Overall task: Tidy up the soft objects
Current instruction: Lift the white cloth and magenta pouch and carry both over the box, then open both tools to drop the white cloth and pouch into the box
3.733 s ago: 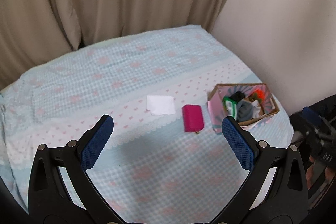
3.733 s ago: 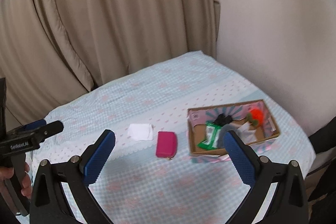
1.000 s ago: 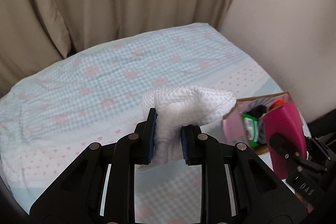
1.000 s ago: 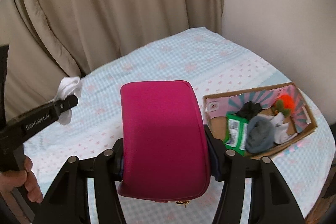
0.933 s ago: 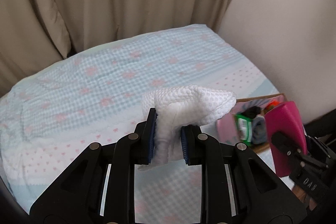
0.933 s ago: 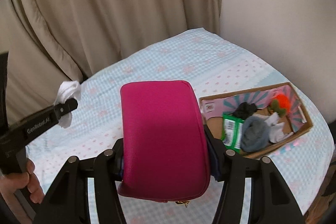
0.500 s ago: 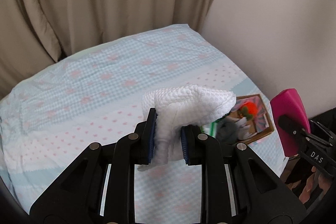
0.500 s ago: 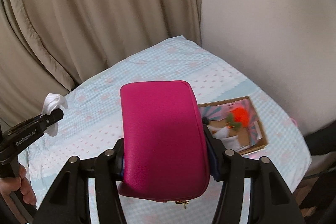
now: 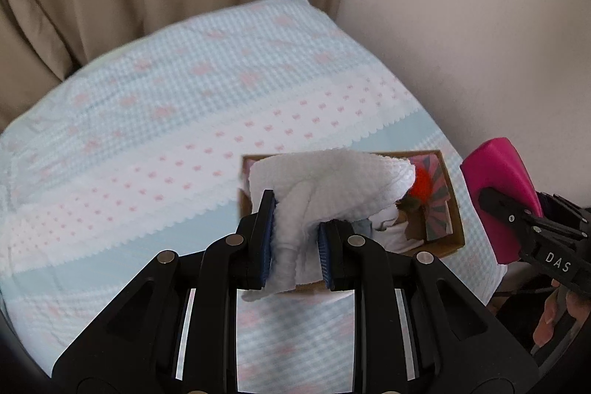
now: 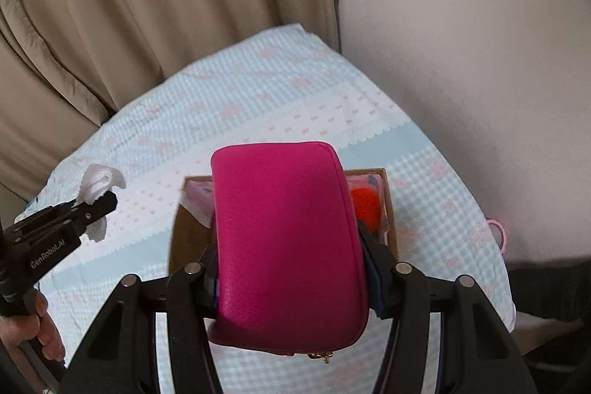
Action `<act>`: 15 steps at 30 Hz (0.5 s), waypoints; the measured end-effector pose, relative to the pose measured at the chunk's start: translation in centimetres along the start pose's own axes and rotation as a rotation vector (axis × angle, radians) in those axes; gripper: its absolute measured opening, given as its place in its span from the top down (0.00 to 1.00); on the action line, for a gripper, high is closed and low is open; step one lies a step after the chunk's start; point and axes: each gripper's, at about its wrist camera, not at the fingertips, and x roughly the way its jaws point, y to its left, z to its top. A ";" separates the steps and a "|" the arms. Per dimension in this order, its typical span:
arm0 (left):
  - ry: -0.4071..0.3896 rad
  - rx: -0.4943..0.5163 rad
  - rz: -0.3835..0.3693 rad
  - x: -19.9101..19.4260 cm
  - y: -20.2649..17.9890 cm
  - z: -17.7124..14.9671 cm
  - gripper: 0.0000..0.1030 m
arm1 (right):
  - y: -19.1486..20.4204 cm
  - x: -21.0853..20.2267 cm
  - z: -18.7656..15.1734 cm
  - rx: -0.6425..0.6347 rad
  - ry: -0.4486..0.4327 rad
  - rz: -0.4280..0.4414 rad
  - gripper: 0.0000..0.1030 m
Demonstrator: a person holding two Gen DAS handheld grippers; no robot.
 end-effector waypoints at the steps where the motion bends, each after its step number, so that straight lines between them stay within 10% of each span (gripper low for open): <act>1: 0.013 -0.001 0.002 0.9 -0.4 0.0 0.82 | -0.7 1.1 0.3 0.001 0.023 0.014 0.49; 15: 0.313 -0.043 0.071 14.3 -1.9 -1.7 0.82 | -4.6 13.2 1.8 0.038 0.311 0.100 0.49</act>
